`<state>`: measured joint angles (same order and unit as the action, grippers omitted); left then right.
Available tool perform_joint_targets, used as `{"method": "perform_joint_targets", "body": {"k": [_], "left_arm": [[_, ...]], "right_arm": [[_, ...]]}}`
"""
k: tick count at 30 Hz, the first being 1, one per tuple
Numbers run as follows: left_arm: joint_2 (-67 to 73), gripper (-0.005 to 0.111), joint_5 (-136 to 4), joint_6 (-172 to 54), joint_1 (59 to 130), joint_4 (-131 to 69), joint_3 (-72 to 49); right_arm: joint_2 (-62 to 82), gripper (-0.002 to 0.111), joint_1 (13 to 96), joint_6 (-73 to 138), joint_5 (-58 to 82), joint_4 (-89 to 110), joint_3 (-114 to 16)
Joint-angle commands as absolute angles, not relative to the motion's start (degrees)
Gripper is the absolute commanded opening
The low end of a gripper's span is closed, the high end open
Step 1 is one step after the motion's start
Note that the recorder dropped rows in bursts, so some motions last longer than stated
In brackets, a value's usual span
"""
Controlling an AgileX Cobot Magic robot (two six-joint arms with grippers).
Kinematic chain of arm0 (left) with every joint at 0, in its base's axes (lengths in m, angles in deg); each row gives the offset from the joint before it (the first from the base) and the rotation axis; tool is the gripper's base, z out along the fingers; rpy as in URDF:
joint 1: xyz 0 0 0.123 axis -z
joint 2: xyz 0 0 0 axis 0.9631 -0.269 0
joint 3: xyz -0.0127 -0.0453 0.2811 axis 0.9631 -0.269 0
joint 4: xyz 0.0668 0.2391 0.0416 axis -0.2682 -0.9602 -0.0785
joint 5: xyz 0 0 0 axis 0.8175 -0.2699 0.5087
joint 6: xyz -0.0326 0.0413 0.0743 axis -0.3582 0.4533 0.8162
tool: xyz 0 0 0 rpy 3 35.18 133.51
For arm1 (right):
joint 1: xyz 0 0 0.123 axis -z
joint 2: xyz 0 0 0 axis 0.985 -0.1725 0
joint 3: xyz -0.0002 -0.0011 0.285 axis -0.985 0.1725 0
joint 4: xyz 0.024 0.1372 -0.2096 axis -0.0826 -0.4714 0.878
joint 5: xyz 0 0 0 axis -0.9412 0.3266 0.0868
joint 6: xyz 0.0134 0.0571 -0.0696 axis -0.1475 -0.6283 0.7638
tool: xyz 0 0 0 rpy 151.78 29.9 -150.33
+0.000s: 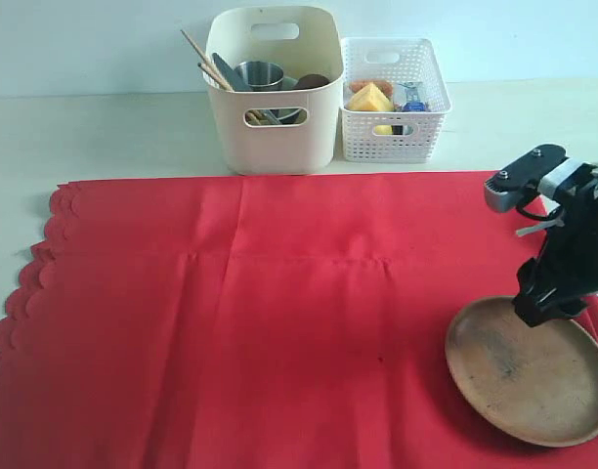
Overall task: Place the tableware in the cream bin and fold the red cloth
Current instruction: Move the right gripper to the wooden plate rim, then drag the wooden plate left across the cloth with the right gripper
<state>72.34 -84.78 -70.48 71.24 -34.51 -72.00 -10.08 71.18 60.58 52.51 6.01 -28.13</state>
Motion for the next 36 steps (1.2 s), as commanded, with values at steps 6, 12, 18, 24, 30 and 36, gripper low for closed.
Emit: {"method": "perform_joint_targets", "body": {"k": [6,12,18,24,30,36], "left_arm": [[72.7,0.001,-84.6,-70.6,71.5,-34.4,-72.2],[72.7,0.001,-84.6,-70.6,71.5,-34.4,-72.2],[72.7,0.001,-84.6,-70.6,71.5,-34.4,-72.2],[72.7,0.001,-84.6,-70.6,71.5,-34.4,-72.2],[72.7,0.001,-84.6,-70.6,71.5,-34.4,-72.2],[72.7,0.001,-84.6,-70.6,71.5,-34.4,-72.2]], "right_arm": [[-16.3,0.058,71.4,61.2,49.1,6.6,-28.1],[-19.8,0.057,71.4,62.0,49.1,6.6,-28.1],[-20.4,0.033,71.4,63.6,49.7,6.6,-28.2],[-19.8,0.000,71.4,63.1,51.4,6.4,-28.2],[-15.0,0.000,71.4,63.1,53.0,2.3,-28.2],[-10.0,0.000,71.4,64.0,52.8,-3.7,-28.2]]}}
